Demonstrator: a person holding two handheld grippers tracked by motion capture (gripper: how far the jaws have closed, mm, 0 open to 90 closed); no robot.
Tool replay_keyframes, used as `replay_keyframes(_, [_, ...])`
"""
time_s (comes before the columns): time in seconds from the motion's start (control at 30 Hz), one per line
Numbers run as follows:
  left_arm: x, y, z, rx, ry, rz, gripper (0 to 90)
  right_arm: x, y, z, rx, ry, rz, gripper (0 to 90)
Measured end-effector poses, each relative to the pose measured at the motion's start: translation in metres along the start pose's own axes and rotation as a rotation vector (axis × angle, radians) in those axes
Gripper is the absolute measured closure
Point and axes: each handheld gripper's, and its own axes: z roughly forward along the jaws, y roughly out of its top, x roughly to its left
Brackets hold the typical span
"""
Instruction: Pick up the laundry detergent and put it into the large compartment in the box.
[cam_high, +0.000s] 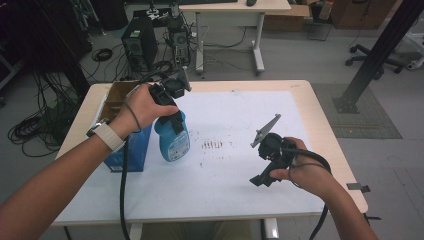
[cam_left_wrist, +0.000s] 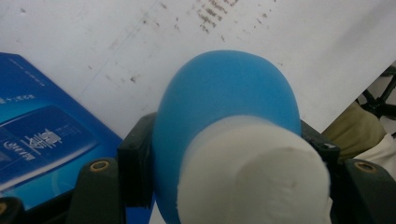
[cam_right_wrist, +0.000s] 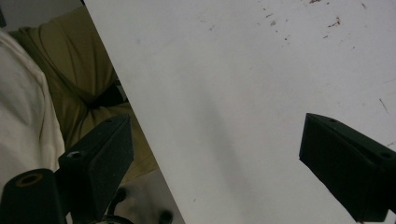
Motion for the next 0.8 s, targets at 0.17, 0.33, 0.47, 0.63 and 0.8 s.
replay_keyframes(0.17, [-0.002, 0.001, -0.011, -0.005, 0.009, -0.014, 36.7, 0.0, 0.0, -0.001, 0.001, -0.001, 0.0, 10.4])
replay_keyframes(0.33, [-0.003, 0.002, -0.025, -0.011, 0.012, -0.029, 36.7, 0.0, 0.0, -0.001, 0.0, -0.001, -0.004, 10.4])
replay_keyframes(0.47, [-0.005, 0.003, -0.037, -0.011, 0.015, -0.044, 36.7, 0.0, 0.0, 0.0, 0.0, 0.001, -0.006, 10.5])
replay_keyframes(0.63, [-0.007, 0.004, -0.043, -0.015, 0.019, -0.056, 36.8, -0.001, 0.0, 0.0, -0.003, 0.003, -0.006, 10.5])
replay_keyframes(0.8, [-0.009, 0.005, -0.051, -0.015, 0.012, -0.068, 36.7, -0.002, 0.0, 0.0, -0.003, 0.005, -0.005, 10.4])
